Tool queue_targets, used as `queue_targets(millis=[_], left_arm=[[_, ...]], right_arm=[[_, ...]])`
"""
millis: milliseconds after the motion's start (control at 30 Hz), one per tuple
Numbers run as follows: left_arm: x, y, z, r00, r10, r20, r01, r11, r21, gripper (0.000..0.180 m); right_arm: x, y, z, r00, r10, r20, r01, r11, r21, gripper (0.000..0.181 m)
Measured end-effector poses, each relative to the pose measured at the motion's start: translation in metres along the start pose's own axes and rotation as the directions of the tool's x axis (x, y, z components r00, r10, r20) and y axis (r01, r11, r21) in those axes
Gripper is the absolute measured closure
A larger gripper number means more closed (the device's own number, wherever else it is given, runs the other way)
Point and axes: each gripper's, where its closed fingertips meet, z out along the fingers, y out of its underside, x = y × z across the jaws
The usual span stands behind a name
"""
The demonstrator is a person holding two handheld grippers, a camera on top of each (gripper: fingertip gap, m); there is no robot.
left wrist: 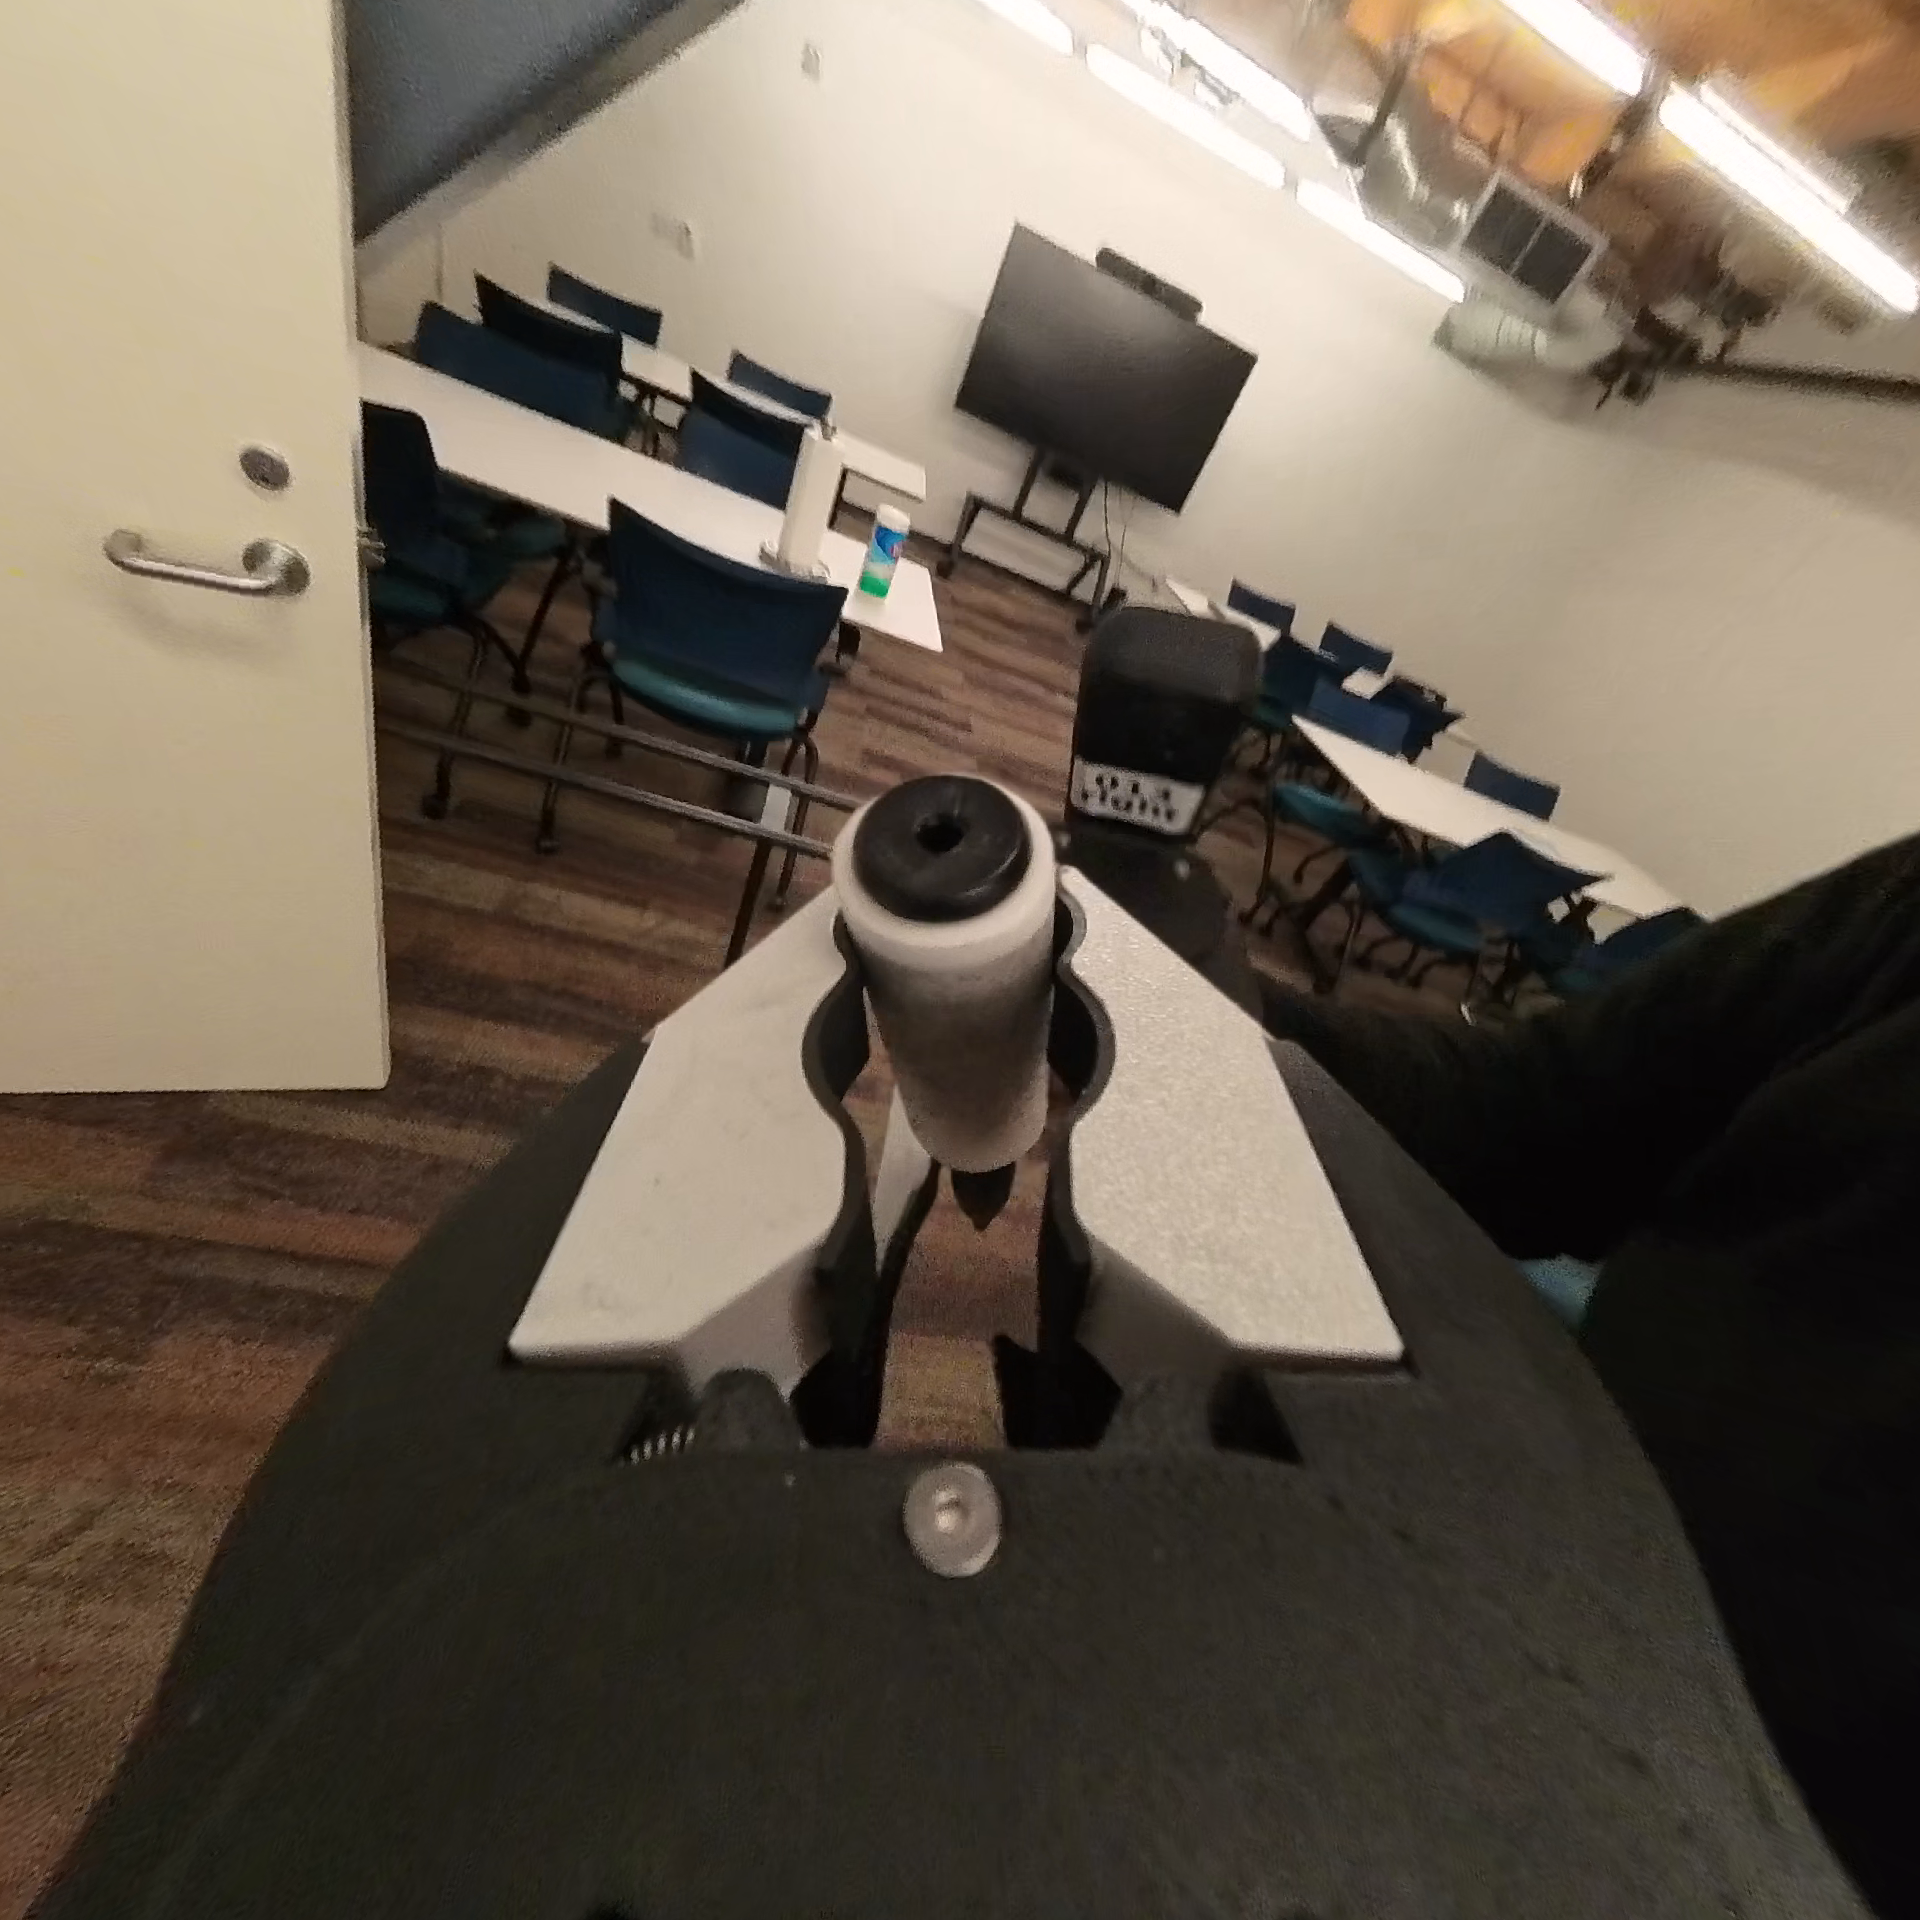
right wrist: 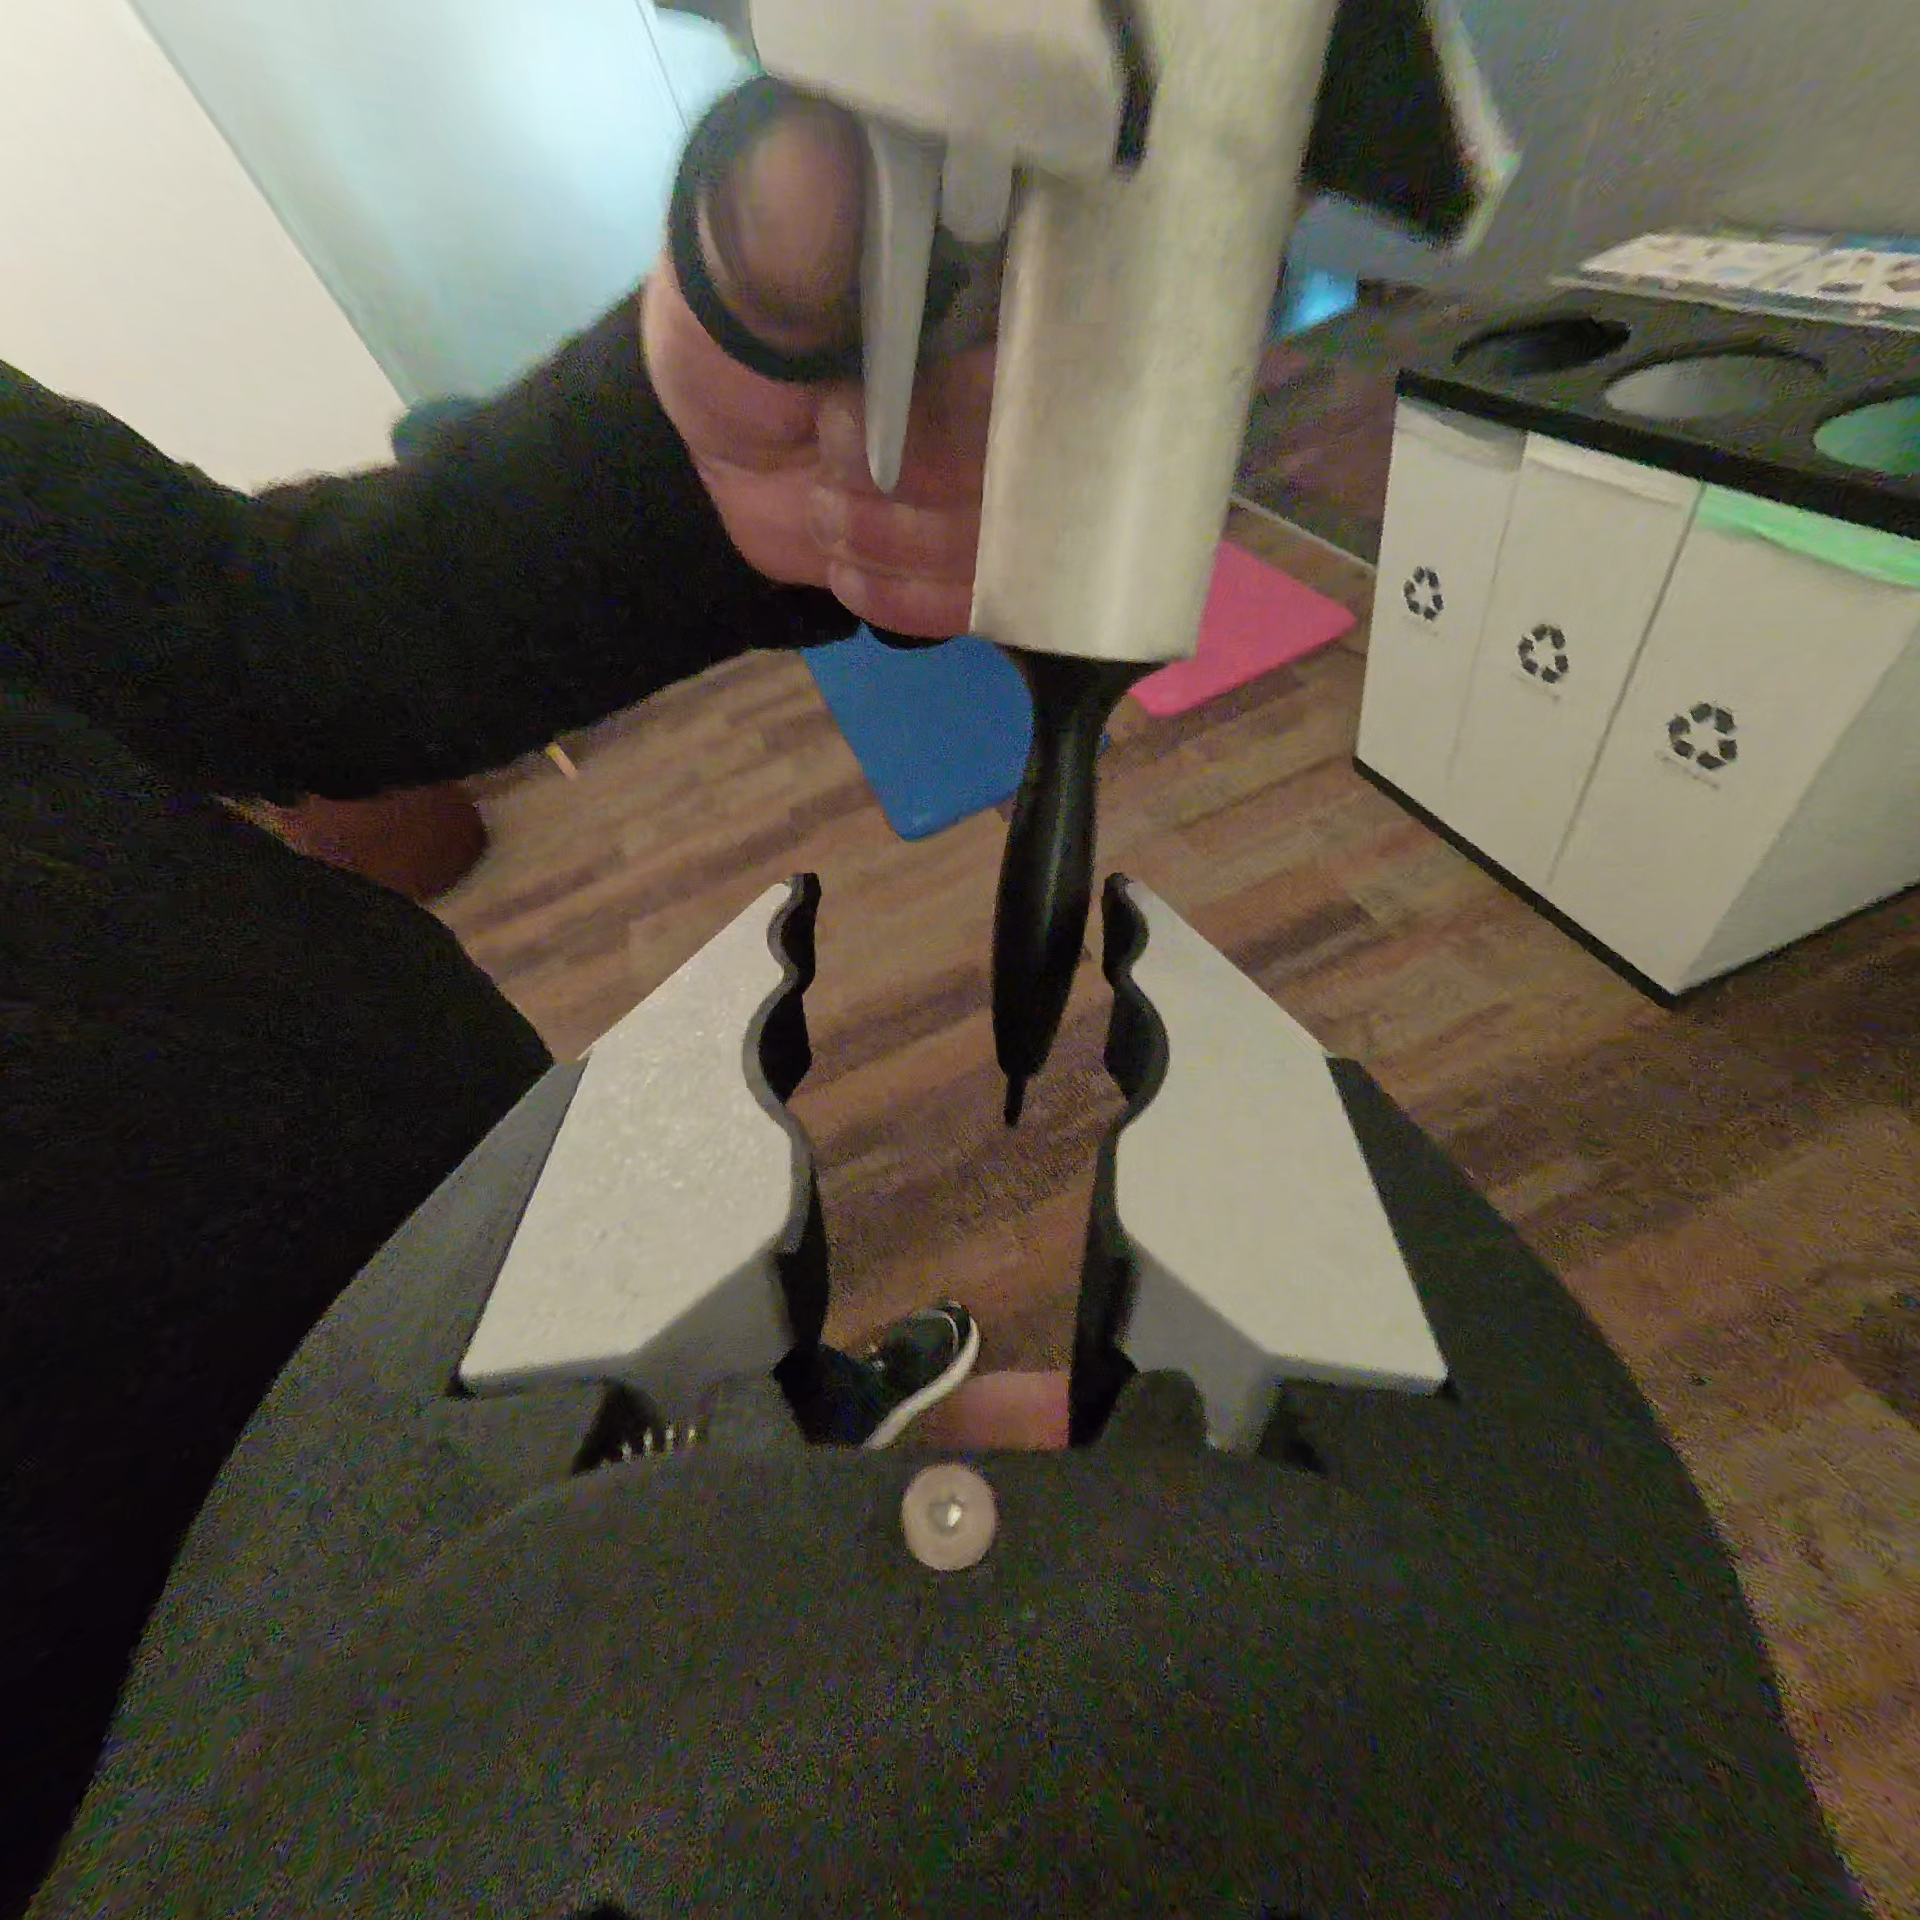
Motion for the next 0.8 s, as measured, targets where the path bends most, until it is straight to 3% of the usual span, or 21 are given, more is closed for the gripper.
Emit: queue_targets(millis=[200, 233, 300, 433, 467, 533, 600, 700, 800], left_arm=[[0.026, 0.008, 0.021, 0.988, 0.005, -0.153, -0.032, 0.984, -0.177, 0.152], [0.030, 0.008, 0.027, 0.985, 0.009, -0.170, -0.042, 0.980, -0.193, 0.152], [0.039, 0.008, 0.038, 0.976, 0.012, -0.218, -0.062, 0.972, -0.226, 0.151], [0.033, -0.001, 0.047, 0.972, -0.006, -0.234, -0.049, 0.973, -0.228, 0.150], [0.030, -0.005, 0.050, 0.976, -0.005, -0.218, -0.043, 0.975, -0.216, 0.146], [0.016, -0.016, 0.051, 0.991, 0.060, -0.116, -0.080, 0.981, -0.178, 0.106], [0.008, -0.033, 0.039, 0.996, 0.076, -0.052, -0.081, 0.991, -0.111, 0.097], [0.005, -0.026, 0.022, 0.997, 0.080, -0.005, -0.080, 0.989, -0.123, 0.095], [0.001, 0.012, 0.025, 0.997, 0.073, 0.023, -0.066, 0.972, -0.227, 0.102]], right_arm=[[-0.005, -0.045, -0.031, 0.994, 0.050, 0.095, -0.066, 0.984, 0.165, 0.119], [-0.007, -0.048, -0.028, 0.989, 0.067, 0.132, -0.088, 0.983, 0.160, 0.122], [-0.010, -0.053, -0.025, 0.974, 0.096, 0.206, -0.131, 0.978, 0.164, 0.155], [-0.006, -0.063, -0.032, 0.967, 0.113, 0.228, -0.167, 0.958, 0.233, 0.156], [-0.004, -0.066, -0.035, 0.966, 0.113, 0.231, -0.173, 0.951, 0.256, 0.156], [0.003, -0.074, -0.044, 0.963, 0.126, 0.238, -0.199, 0.927, 0.316, 0.156], [0.018, -0.086, -0.060, 0.961, 0.154, 0.230, -0.241, 0.875, 0.419, 0.156], [0.030, -0.104, -0.087, 0.958, 0.151, 0.245, -0.268, 0.779, 0.567, 0.156], [0.028, -0.110, -0.089, 0.963, 0.102, 0.248, -0.234, 0.771, 0.592, 0.156]])
